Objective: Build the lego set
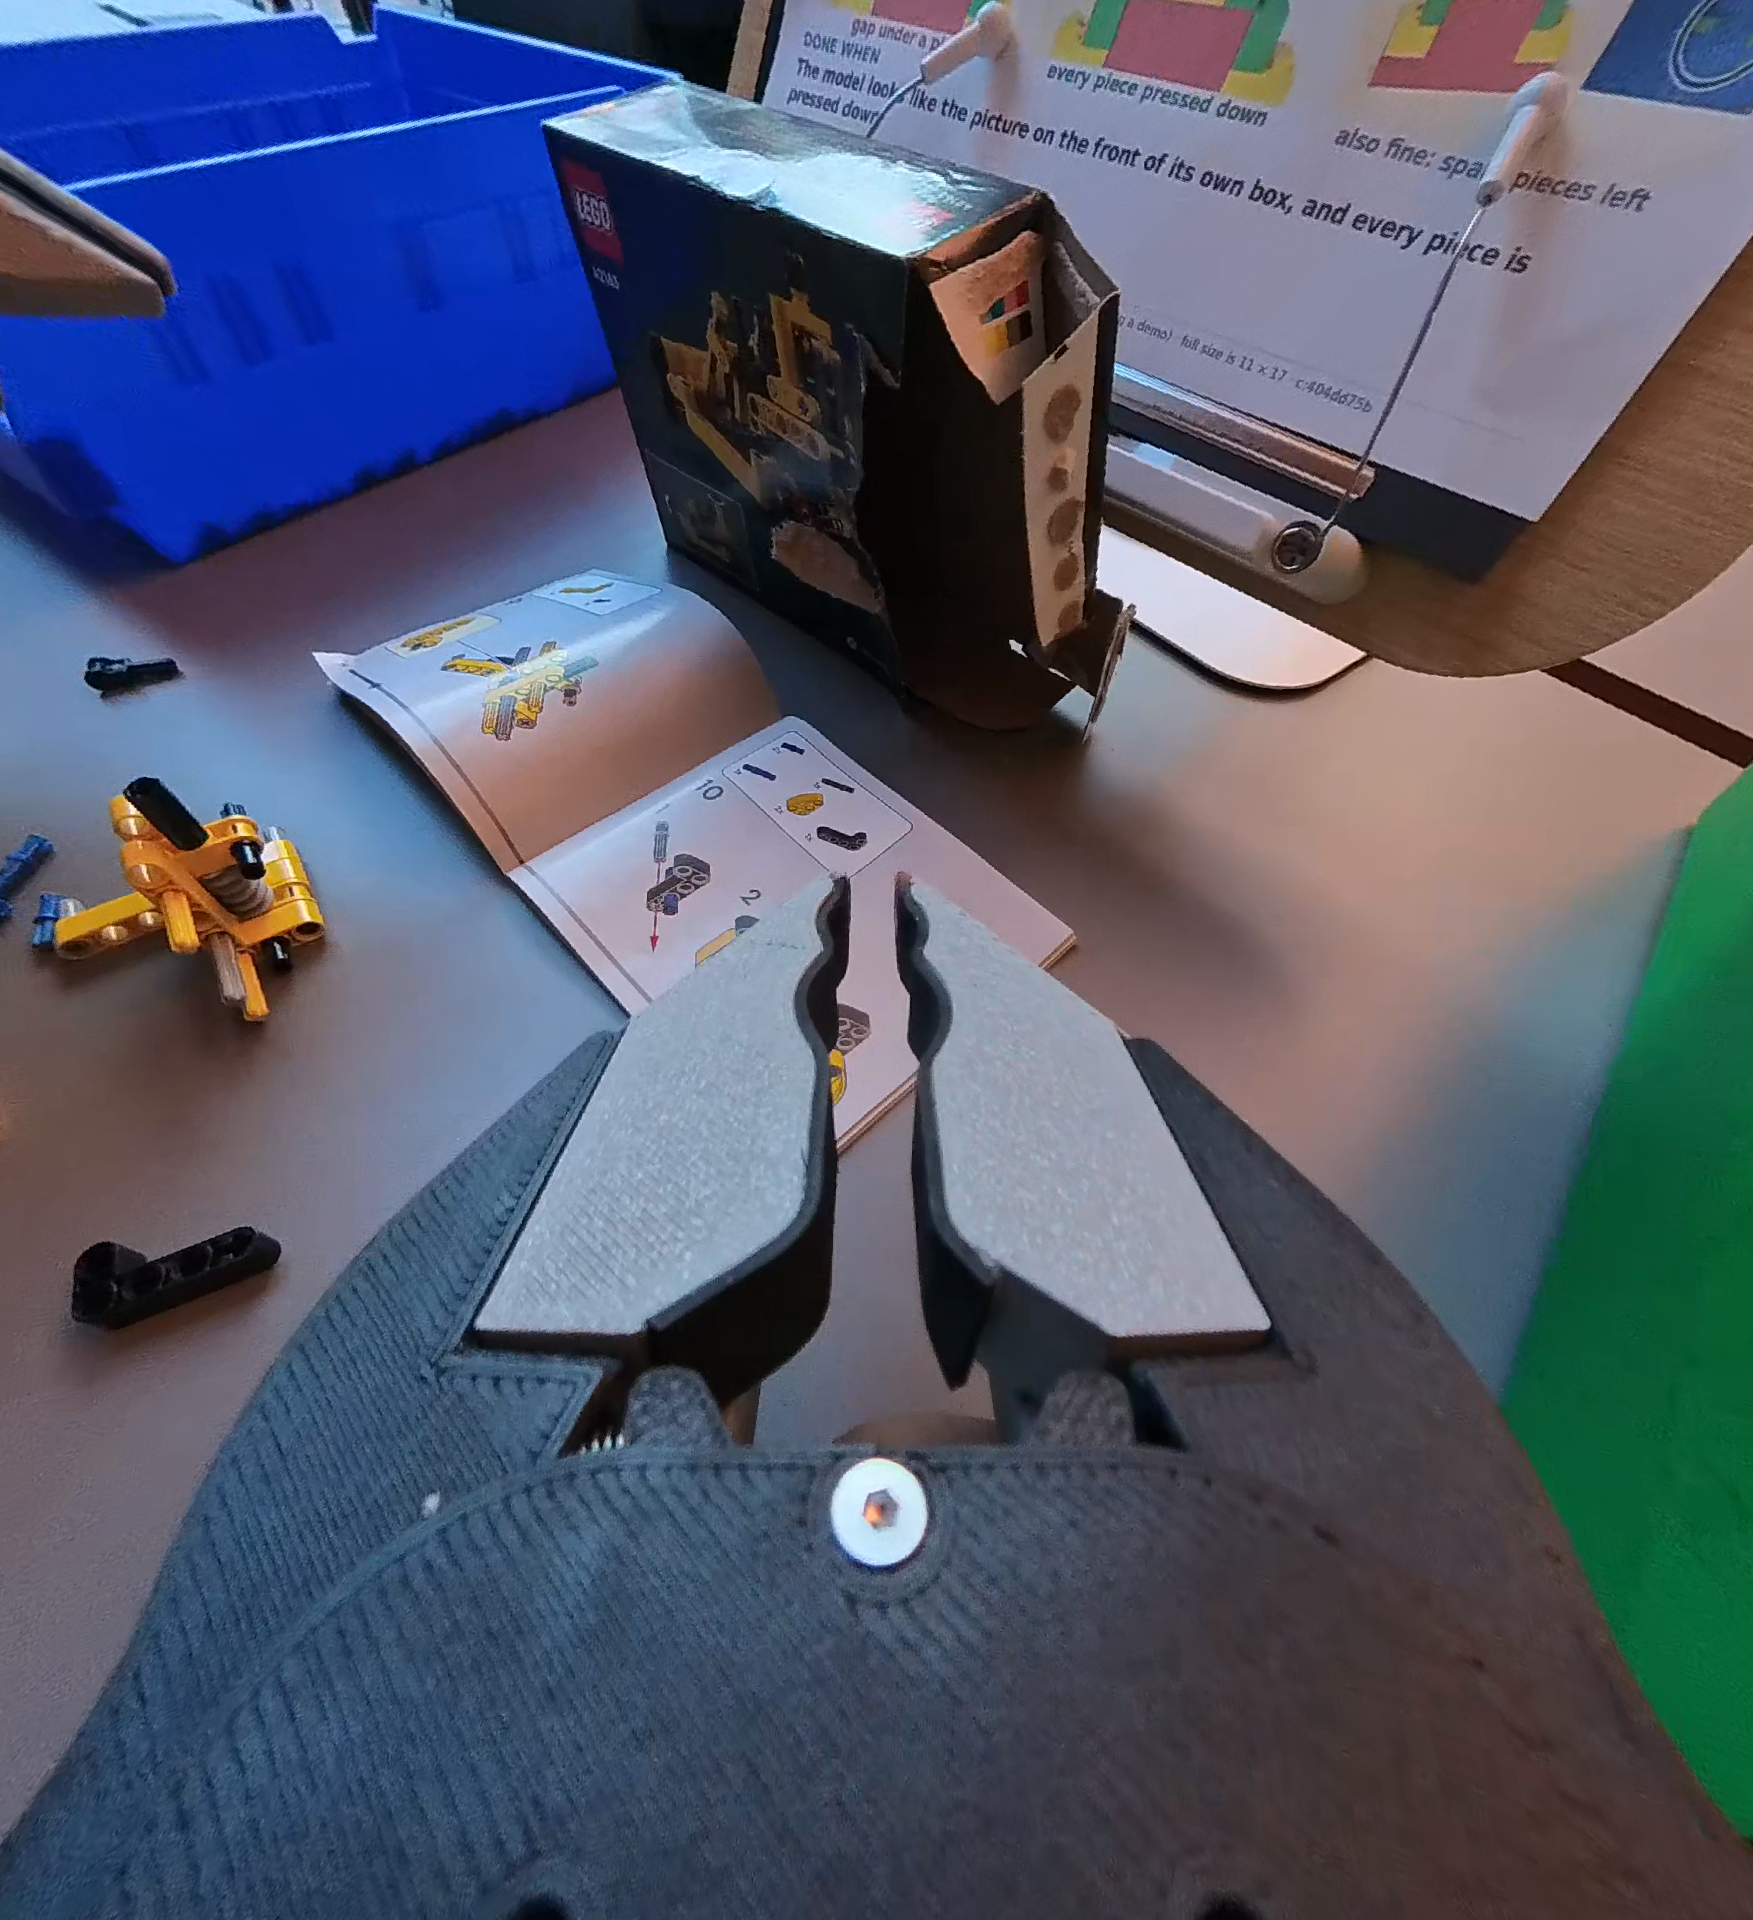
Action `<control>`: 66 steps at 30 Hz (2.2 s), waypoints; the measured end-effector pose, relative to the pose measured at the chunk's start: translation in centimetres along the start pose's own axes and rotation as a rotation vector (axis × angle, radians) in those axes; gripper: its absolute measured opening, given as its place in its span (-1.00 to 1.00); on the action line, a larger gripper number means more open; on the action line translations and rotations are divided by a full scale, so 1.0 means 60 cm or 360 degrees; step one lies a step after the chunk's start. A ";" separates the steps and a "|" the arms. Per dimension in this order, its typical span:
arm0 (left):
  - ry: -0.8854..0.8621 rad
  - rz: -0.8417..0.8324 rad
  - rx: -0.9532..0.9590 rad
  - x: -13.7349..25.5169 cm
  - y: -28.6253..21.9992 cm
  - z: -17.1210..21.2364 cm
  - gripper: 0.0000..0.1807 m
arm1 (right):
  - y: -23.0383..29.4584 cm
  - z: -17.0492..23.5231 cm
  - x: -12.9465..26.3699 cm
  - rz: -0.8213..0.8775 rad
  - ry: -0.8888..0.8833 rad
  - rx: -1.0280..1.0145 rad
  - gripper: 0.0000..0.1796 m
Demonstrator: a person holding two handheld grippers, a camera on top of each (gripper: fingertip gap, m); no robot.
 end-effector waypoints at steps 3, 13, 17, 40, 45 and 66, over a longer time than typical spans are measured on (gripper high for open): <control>-0.0004 -0.0015 0.0016 0.001 0.005 -0.001 -1.00 | 0.000 0.000 0.001 -0.0007 -0.0004 -0.0001 -0.95; -0.0001 -0.0011 0.0008 0.000 0.003 0.000 -1.00 | 0.003 0.000 0.000 -0.0003 0.0001 0.0023 -0.95; -0.0006 -0.0012 0.0017 0.000 0.004 -0.001 -1.00 | 0.002 0.000 0.000 -0.0001 0.0000 0.0020 -0.96; -0.0010 -0.0005 0.0011 0.000 0.002 -0.002 -1.00 | 0.003 0.001 0.000 0.0005 0.0003 0.0027 -0.97; -0.0012 -0.0003 0.0010 0.001 0.002 -0.002 -1.00 | 0.003 0.001 0.000 0.0006 0.0005 0.0027 -0.97; -0.0020 -0.0002 0.0009 0.002 0.002 -0.004 -1.00 | 0.004 0.001 -0.001 0.0008 0.0007 0.0036 -0.97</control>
Point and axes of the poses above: each gripper's, where its closed fingertips meet, x back along the fingers, z out of its underside, y = z × x across the jaws, the point moved 8 cm from there along x, back along the fingers, and after that the axes turned 9 degrees about -x, right-handed, at the moved point
